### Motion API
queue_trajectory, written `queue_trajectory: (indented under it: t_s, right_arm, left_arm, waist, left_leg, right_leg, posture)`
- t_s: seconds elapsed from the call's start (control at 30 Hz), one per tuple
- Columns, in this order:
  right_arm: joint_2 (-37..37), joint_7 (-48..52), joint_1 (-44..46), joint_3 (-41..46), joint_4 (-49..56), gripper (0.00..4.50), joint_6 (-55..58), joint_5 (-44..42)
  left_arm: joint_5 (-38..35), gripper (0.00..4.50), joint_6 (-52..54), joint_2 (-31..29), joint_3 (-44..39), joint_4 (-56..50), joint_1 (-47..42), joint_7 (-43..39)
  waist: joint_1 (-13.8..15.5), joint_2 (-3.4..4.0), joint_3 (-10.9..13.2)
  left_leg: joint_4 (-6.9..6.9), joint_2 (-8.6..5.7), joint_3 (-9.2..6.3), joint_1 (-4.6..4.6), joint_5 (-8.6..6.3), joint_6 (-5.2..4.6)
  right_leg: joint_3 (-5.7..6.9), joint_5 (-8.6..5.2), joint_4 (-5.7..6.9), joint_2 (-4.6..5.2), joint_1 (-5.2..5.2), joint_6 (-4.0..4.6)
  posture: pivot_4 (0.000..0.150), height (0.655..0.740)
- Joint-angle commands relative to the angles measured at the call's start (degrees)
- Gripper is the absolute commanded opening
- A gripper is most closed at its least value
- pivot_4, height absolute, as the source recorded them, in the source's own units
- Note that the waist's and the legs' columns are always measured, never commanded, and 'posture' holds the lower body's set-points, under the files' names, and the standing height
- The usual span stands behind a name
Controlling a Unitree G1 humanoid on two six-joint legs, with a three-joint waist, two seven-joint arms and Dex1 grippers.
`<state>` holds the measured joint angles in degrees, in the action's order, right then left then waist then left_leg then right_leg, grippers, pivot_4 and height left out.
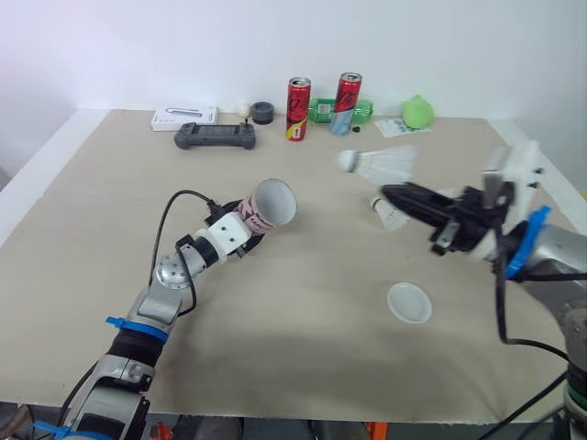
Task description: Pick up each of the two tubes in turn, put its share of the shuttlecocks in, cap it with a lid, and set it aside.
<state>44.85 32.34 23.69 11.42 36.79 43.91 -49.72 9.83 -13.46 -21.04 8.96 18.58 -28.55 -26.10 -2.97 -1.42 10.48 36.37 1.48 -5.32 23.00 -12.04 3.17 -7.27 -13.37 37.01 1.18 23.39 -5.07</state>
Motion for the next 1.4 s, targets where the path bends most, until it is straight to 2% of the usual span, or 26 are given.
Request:
queue_trajectory:
  t_s: [0.03,0.17,0.3,0.47,0.6,0.63,0.7,0.8,0.83,0.93,1.03,1.13,1.23,1.4]
  right_arm:
    - [-0.36,-0.73,3.11,-9.41,2.38,0.03,-0.96,7.17]
    - [0.07,-0.12,3.77,-15.47,-0.98,0.03,-4.77,16.62]
    - [-0.36,1.69,4.82,-18.23,-3.59,0.03,-7.61,22.11]
    - [-2.54,4.19,7.82,-22.90,-5.21,0.03,-9.98,26.95]
    - [-6.90,5.03,10.50,-25.66,-4.22,0.03,-8.21,26.67]
    - [-7.77,5.02,10.60,-25.44,-4.01,0.51,-7.63,26.09]
    - [-9.01,4.54,9.70,-22.91,-3.28,1.07,-6.11,24.10]
    - [-10.00,0.96,5.89,-15.49,-1.89,2.46,-4.32,22.10]
    - [-9.58,-1.01,3.38,-12.87,-1.93,3.03,-4.61,23.61]
    - [-9.95,-9.52,-2.19,-6.62,-3.72,4.39,-3.86,29.34]
    - [-12.39,-16.63,-8.48,-2.23,-6.73,4.46,-2.86,33.28]
    - [-14.02,-20.23,-11.23,-4.03,-9.62,4.46,-2.25,37.32]
    - [-16.72,-22.14,-11.32,-5.19,-12.15,4.46,-2.05,38.85]
    - [-21.83,-23.90,-7.27,-6.37,-22.34,4.46,-8.00,40.71]
  left_arm:
    - [1.01,3.57,1.95,0.18,-0.43,-1.38,-1.75,1.77]
    - [0.98,3.57,2.95,0.57,-0.31,-3.53,-1.39,2.02]
    - [1.50,3.57,3.30,0.48,0.15,-5.26,-0.53,1.86]
    - [3.44,3.57,2.90,-0.15,1.42,-6.11,-0.17,1.71]
    - [3.94,3.57,2.80,-0.05,1.83,-6.09,-0.35,1.87]
    - [3.94,3.57,2.87,-0.02,1.83,-6.15,-0.36,1.91]
    - [3.91,3.57,3.07,-0.04,1.71,-6.33,-0.34,2.01]
    - [3.61,3.57,3.39,-0.27,1.07,-6.62,0.03,2.28]
    - [3.57,3.57,3.38,-0.45,0.90,-6.54,0.17,2.34]
    - [3.39,3.57,3.26,-0.81,0.64,-6.16,0.37,2.45]
    - [3.23,3.57,3.08,-0.59,0.84,-5.35,0.08,2.53]
    - [3.13,3.57,2.65,-0.09,1.33,-4.57,-0.36,2.33]
    - [3.23,3.57,2.31,0.22,1.60,-3.89,-0.95,2.21]
    - [3.08,3.57,2.00,0.02,1.60,-3.66,-1.54,1.95]
  waist:
    - [0.30,0.00,0.00]
    - [0.42,0.00,0.00]
    - [0.40,0.01,0.01]
    - [0.21,0.01,0.00]
    - [0.22,0.01,0.01]
    - [0.22,0.01,0.00]
    - [0.24,0.00,0.00]
    - [0.34,0.00,0.00]
    - [0.59,-0.02,-0.01]
    - [0.75,-0.04,-0.03]
    - [0.75,-0.06,-0.03]
    - [0.42,-0.04,-0.04]
    - [0.01,-0.02,-0.02]
    - [0.07,-0.03,-0.03]
  left_leg:
    - [0.00,-0.01,0.01,0.06,0.00,0.00]
    - [-0.01,-0.13,-0.01,0.30,-0.03,0.05]
    - [-0.02,-0.19,0.00,0.32,-0.06,0.06]
    - [-0.02,-0.15,0.00,0.22,-0.05,0.05]
    - [-0.02,-0.07,0.00,0.19,-0.03,0.04]
    - [-0.02,-0.06,-0.03,0.20,-0.03,0.04]
    - [-0.02,-0.06,-0.03,0.21,-0.03,0.04]
    - [-0.02,-0.08,-0.07,0.25,-0.03,0.04]
    - [-0.02,-0.09,-0.08,0.26,-0.03,0.04]
    - [-0.02,-0.18,-0.18,0.29,-0.03,0.04]
    - [-0.02,-0.19,-0.15,0.24,-0.03,0.05]
    - [-0.02,-0.17,-0.15,0.19,-0.02,0.04]
    - [-0.02,-0.14,-0.04,0.12,0.00,0.02]
    - [-0.02,-0.08,-0.06,0.06,0.04,-0.04]
  right_leg:
    - [-0.01,0.05,0.00,0.01,0.05,-0.06]
    - [0.02,-0.04,-0.03,0.16,0.19,0.01]
    - [0.02,-0.05,-0.04,0.22,0.19,0.02]
    - [0.04,-0.03,-0.03,0.17,0.18,0.02]
    - [0.05,0.01,-0.01,0.10,0.19,0.01]
    - [0.09,0.01,0.00,0.09,0.18,0.01]
    - [0.09,0.01,0.00,0.10,0.17,0.02]
    - [0.09,0.00,-0.01,0.12,0.15,0.02]
    - [0.09,0.00,-0.01,0.13,0.15,0.02]
    - [0.17,-0.03,-0.03,0.21,0.10,0.03]
    - [0.16,-0.02,-0.02,0.21,0.10,0.04]
    - [0.15,-0.01,0.02,0.19,0.10,0.05]
    - [0.11,0.05,0.03,0.18,0.13,0.07]
    - [0.12,0.09,0.03,0.10,0.07,0.03]
  posture:
    - [0.150,0.7400]
    - [0.150,0.7400]
    - [0.150,0.7400]
    - [0.150,0.7400]
    - [0.150,0.7400]
    - [0.150,0.7400]
    - [0.150,0.7400]
    - [0.150,0.7400]
    - [0.150,0.7400]
    - [0.150,0.7400]
    - [0.150,0.7400]
    - [0.150,0.7400]
    - [0.150,0.7400]
    - [0.150,0.7400]
